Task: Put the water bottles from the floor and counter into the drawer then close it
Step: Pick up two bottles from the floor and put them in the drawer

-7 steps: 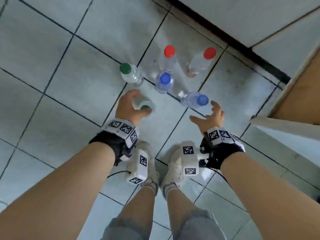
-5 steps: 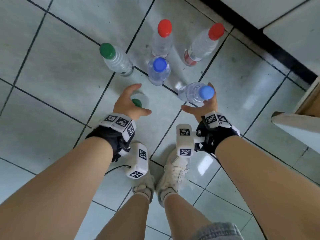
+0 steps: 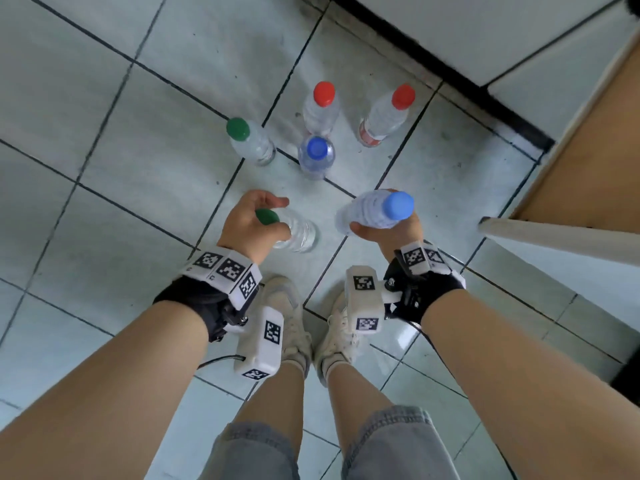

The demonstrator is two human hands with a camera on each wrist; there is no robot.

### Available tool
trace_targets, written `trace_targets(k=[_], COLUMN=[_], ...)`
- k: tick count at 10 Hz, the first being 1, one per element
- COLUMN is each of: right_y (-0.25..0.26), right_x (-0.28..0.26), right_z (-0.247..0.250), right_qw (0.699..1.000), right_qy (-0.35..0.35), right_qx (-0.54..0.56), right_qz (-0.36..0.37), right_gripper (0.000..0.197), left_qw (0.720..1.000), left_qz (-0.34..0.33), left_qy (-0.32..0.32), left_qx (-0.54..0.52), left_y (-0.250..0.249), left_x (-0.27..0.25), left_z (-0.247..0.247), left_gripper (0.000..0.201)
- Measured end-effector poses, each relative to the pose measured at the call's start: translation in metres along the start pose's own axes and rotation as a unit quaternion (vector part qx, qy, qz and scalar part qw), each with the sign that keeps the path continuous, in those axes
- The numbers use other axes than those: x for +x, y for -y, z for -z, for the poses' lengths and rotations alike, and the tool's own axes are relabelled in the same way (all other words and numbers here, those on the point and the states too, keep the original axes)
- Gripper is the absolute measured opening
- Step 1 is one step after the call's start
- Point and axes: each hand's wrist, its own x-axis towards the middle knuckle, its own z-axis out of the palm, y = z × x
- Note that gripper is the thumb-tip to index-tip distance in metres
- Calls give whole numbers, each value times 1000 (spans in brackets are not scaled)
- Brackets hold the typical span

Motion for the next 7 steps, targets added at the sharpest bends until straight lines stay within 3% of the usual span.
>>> trace_targets(k=[2, 3, 4, 5, 6, 7], right_y=[115, 167, 221, 264, 288, 286], right_x=[-122, -170, -208, -241, -263, -275], right_z=[20, 41, 70, 111, 159, 214], right_qw=[997, 994, 982, 957, 931, 914], right_qy=[10, -17, -19, -31, -57, -102], right_qx=[70, 83, 125, 195, 254, 286], right_qz=[14, 75, 140, 211, 256, 267], right_gripper=[69, 90, 77, 42, 34, 44], left_qw=[995, 988, 975, 956, 926, 897], left_qz=[-66, -118, -176, -246, -320, -366], left_qy=[61, 81, 103, 123, 153, 198], left_qx=[35, 61, 83, 104, 129, 151], left_y=[-124, -192, -262, -331, -388, -426], left_x=[-103, -145, -181, -215, -244, -267], left_z=[47, 66, 77, 71, 41, -4], left_gripper=[36, 31, 27, 26, 26, 26])
